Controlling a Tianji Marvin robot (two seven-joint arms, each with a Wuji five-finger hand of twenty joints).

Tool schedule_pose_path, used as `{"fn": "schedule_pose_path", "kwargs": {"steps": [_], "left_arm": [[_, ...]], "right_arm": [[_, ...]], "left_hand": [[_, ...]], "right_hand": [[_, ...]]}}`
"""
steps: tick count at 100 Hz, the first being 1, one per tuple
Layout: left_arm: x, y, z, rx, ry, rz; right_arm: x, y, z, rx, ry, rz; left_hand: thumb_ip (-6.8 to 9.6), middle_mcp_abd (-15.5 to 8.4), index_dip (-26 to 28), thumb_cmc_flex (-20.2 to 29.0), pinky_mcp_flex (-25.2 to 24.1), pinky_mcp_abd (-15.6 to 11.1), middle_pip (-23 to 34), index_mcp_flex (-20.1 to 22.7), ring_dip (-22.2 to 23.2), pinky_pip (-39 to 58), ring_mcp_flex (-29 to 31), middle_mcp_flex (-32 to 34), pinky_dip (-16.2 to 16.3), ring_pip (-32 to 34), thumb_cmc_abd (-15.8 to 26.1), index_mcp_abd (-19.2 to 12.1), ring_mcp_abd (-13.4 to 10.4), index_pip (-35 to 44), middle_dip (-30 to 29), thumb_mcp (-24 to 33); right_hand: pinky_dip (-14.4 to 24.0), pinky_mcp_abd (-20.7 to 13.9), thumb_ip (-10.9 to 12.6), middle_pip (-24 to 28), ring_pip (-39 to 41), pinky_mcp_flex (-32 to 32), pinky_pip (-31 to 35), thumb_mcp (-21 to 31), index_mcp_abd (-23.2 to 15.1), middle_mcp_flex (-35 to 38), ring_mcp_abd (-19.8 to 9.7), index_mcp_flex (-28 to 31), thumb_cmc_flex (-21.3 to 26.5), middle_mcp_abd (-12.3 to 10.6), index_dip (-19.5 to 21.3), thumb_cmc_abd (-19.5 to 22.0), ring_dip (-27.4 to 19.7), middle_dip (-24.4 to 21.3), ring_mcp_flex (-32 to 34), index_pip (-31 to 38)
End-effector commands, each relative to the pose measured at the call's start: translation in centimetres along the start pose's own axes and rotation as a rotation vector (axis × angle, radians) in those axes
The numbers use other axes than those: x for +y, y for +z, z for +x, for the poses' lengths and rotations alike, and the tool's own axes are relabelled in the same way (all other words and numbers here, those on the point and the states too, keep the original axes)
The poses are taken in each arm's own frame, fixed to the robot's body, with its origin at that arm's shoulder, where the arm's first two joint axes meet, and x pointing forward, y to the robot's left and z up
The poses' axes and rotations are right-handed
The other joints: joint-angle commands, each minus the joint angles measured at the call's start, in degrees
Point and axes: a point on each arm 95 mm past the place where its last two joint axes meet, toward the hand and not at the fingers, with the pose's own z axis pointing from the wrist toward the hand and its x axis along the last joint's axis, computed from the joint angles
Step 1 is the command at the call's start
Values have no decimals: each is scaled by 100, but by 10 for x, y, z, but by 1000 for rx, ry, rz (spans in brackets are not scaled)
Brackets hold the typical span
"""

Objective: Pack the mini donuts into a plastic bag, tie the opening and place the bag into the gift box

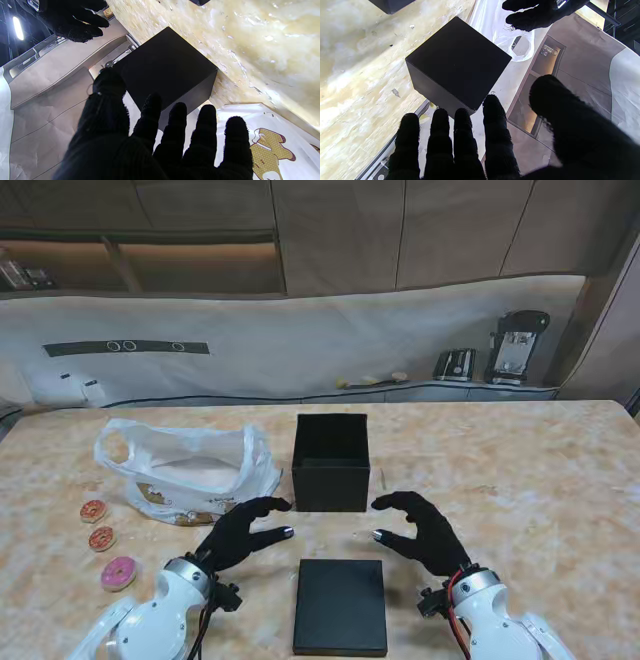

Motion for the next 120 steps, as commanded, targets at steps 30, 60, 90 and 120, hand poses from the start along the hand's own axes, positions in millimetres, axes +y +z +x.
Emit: {"fn": "schedule_pose_path", "kwargs": {"steps": [30,60,90,120], "left_arm": [[1,0,3,6,-7,-15],[-2,-9,12,24,9,0],[-22,-13,22,64,99,33],[-66,-27,37,109,245,121]], "right_arm": [[-10,0,-1,-9,19,19],[-4,-9,6,11,4,10],[3,-6,7,27,-3,-1],[1,4,6,33,19,-15]], "left_hand": [[21,-103,46,38,-49,25,48,-58,103,81,47,-20,153,114,146,-128,-99,87,65,-61],[20,-113,44,41,-19,33,42,-62,115,120,74,-16,190,134,129,-124,-88,77,65,-63],[22,-109,65,91,61,60,119,-55,173,342,153,22,311,238,85,-59,-74,124,110,-48],[47,-95,112,337,177,57,219,-1,268,682,307,152,433,418,38,14,-40,229,183,18]], "right_hand": [[-91,-324,92,-3,-40,100,-67,-17,-93,-65,-120,-102,-129,-58,-54,39,-141,-33,-18,42],[-69,-208,93,-14,-62,58,-12,-35,-119,-55,-136,-112,-144,-71,-58,52,-153,-39,-18,35],[-46,-182,96,-25,-76,37,17,-40,-117,-49,-139,-105,-145,-83,-58,52,-154,-39,-12,31],[-35,-176,97,-23,-81,22,21,-41,-118,-45,-132,-97,-141,-72,-56,46,-152,-35,-16,31]]}}
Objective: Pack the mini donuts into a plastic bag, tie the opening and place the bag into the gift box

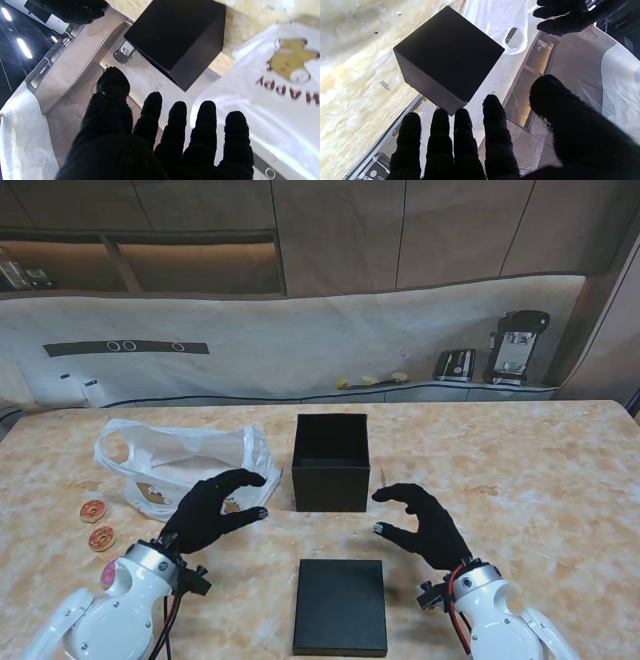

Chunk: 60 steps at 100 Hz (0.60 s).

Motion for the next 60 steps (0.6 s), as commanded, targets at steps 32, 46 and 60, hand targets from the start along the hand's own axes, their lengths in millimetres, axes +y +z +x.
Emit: {"fn": "schedule_pose_path", "kwargs": {"steps": [32,46,60], "left_arm": [[-72,-12,0,-6,269,132],[-97,-13,-10,-58,374,165],[-118,-10,-27,-140,430,165]], "right_arm": [[-5,2,6,12,10,20],[-4,3,10,20,4,22],[-4,3,14,30,0,24]], "left_hand": [[47,-54,145,161,2,39,160,-2,253,547,232,214,261,339,28,54,-3,195,156,-17],[38,-64,106,110,-44,40,100,-57,206,346,163,146,131,247,-24,62,-22,85,142,-44],[33,-41,28,66,-95,40,9,-124,153,187,54,27,38,128,-60,96,-15,-107,104,-53]], "right_hand": [[-1,-60,96,-26,-80,-49,10,-37,-113,-39,-137,-99,-145,-79,-56,45,-151,-55,-14,25],[3,-45,97,-32,-88,-56,11,-37,-111,-37,-144,-89,-144,-77,-55,40,-154,-56,-13,23],[9,-38,97,-36,-91,-55,16,-45,-118,-31,-141,-91,-146,-77,-57,55,-154,-57,-9,15]]}}
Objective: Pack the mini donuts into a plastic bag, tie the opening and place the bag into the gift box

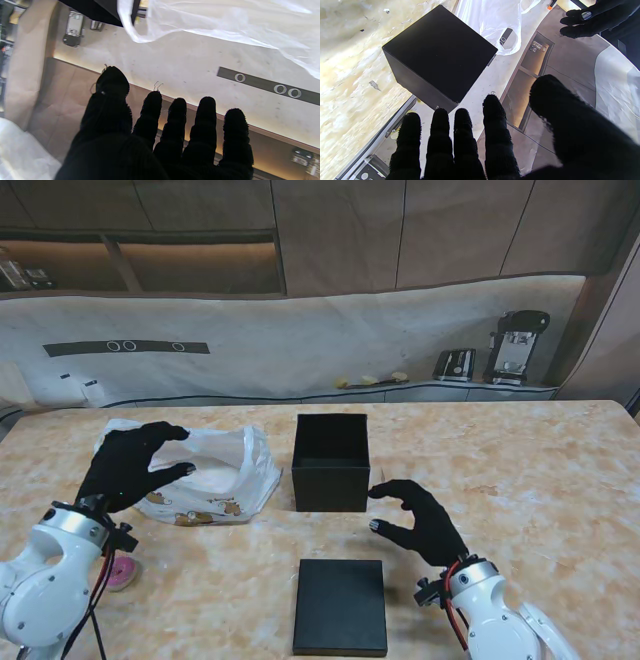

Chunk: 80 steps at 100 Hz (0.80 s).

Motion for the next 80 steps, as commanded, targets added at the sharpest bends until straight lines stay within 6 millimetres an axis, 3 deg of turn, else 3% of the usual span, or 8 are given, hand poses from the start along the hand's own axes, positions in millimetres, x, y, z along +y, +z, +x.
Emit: {"fn": "schedule_pose_path", "kwargs": {"steps": [1,30,62,80], "left_arm": [[-8,6,-13,-40,34,-12],[-14,25,-63,-257,152,-100],[-7,44,-103,-483,177,-154],[-5,58,-121,-577,127,-121]], "right_arm": [[-5,-2,5,7,5,18],[-2,-4,7,12,-12,22],[0,-5,6,7,-32,29],[-1,-3,6,2,-35,40]], "left_hand": [[32,-32,-102,62,-150,37,-133,-139,-12,-184,-144,-206,-162,-124,-52,82,-20,-255,-12,-54],[9,55,-494,-301,-422,-61,-481,-539,-256,-860,-743,-872,-451,-604,-164,401,-39,-1121,-190,-106],[26,254,-705,-427,-549,-124,-790,-857,-465,-1293,-1232,-1429,-527,-932,-307,591,52,-1798,-401,-99],[33,480,-970,-457,-439,-160,-823,-728,-582,-1372,-1215,-1470,-564,-924,-402,1065,273,-2262,-548,-83]], "right_hand": [[11,-38,96,-38,-90,-52,17,-47,-120,-34,-136,-97,-147,-84,-57,53,-154,-35,-6,12],[17,-36,99,-48,-100,-60,14,-56,-118,-34,-145,-94,-142,-79,-56,54,-156,-36,0,3],[22,-36,99,-52,-100,-59,11,-60,-118,-30,-142,-98,-146,-72,-52,56,-153,-34,1,-4],[24,-35,101,-53,-102,-56,11,-58,-117,-27,-142,-95,-143,-80,-50,59,-153,-33,0,-4]]}}
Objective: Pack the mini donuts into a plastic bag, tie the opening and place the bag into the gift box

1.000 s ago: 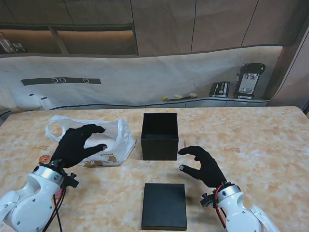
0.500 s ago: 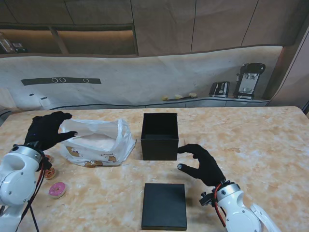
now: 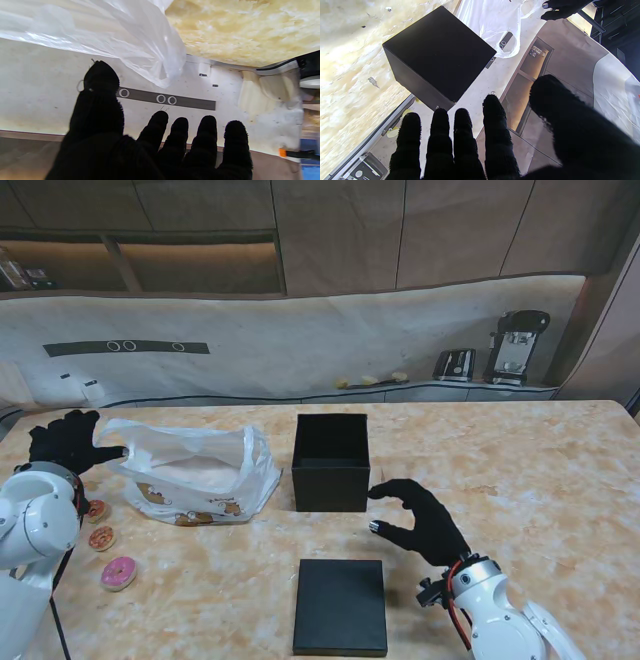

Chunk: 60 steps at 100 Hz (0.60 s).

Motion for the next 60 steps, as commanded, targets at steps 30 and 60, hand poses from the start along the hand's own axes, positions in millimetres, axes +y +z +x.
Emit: {"fn": "schedule_pose_path", "kwargs": {"steps": [30,60], "left_arm": [[8,35,-3,-147,-146,-120],[22,49,12,-237,-265,-222]], "right_arm": [[-6,1,1,-13,-3,33],[-5,0,0,-23,-17,37]], "left_hand": [[46,285,-89,-1,239,143,40,-62,-141,214,150,-55,-167,89,-267,162,417,-347,-89,3],[77,378,309,209,564,478,153,-153,-117,670,407,99,-146,322,-461,63,573,-196,0,59]], "right_hand": [[27,-40,100,-55,-100,-60,6,-64,-126,-33,-135,-94,-138,-79,-46,65,-152,-57,-3,-5],[30,-41,101,-55,-102,-65,1,-73,-121,-27,-134,-86,-132,-77,-45,75,-153,-56,-5,-8]]}}
